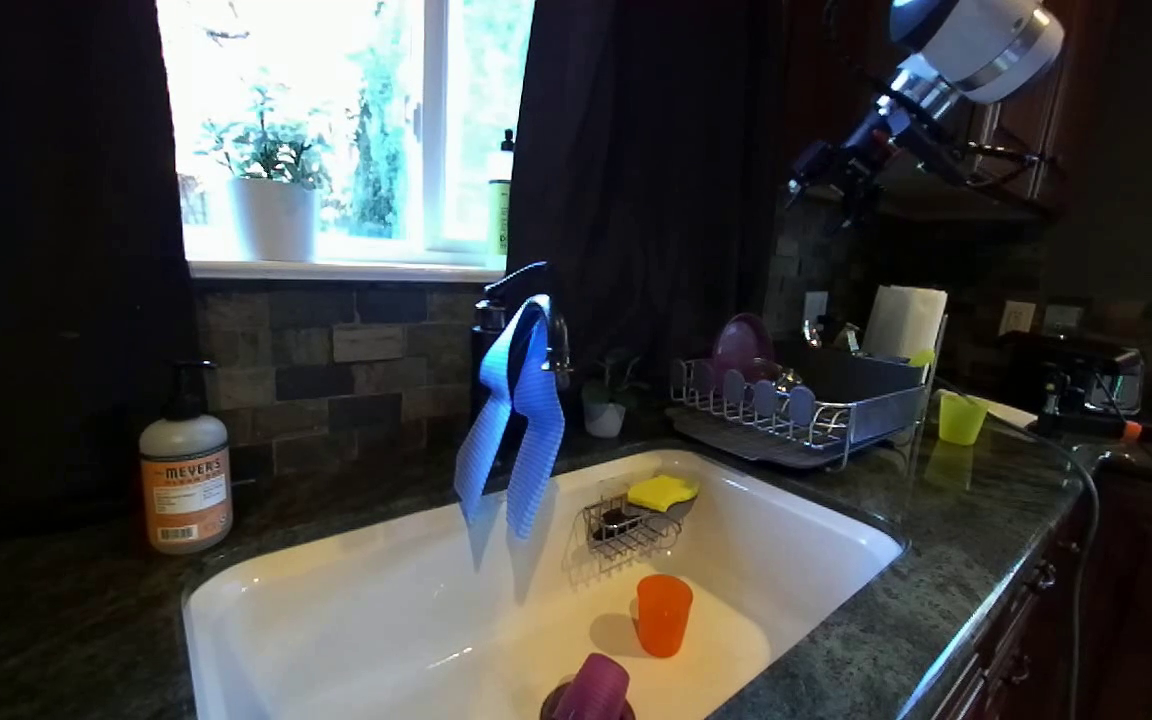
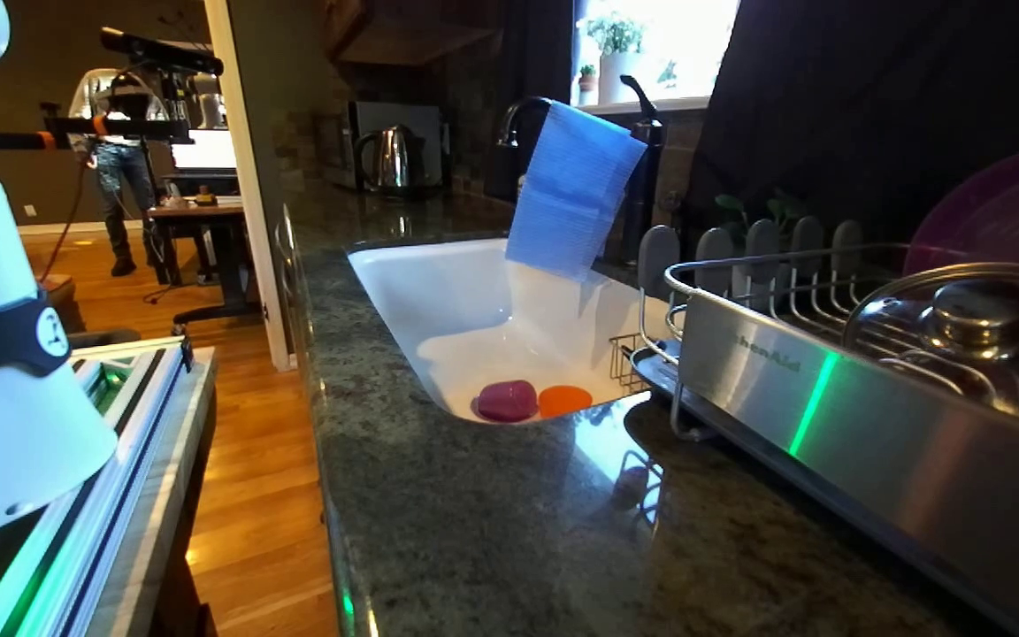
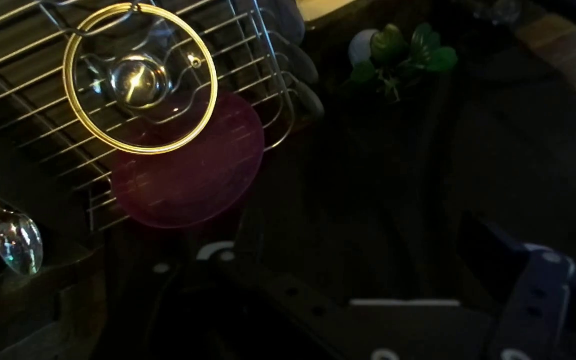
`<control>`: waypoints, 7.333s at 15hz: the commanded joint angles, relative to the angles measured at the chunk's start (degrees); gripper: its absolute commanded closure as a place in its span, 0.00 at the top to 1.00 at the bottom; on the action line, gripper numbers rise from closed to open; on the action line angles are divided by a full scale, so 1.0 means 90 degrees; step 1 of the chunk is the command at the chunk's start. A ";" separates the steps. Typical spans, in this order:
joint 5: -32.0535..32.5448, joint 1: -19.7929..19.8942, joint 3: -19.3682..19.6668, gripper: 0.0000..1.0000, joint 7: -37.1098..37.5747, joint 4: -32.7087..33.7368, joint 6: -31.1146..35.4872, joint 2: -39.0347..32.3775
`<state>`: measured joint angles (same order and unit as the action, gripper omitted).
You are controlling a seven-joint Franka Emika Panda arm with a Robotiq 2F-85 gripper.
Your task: Move the purple plate to the counter on the left side of the sink
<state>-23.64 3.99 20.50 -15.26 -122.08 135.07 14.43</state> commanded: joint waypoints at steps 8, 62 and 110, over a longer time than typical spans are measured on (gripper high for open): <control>-0.1629 0.0809 -0.0386 1.00 0.2101 0.1906 0.1025 -0.2918; -0.0350 -0.0239 -0.2156 0.04 0.3569 0.1247 -0.1061 -0.1571; 0.1452 -0.4422 -0.4809 0.01 -0.0845 1.0113 -0.6252 -0.8276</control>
<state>-8.96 -34.58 -22.96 -21.93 -35.26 86.80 -56.59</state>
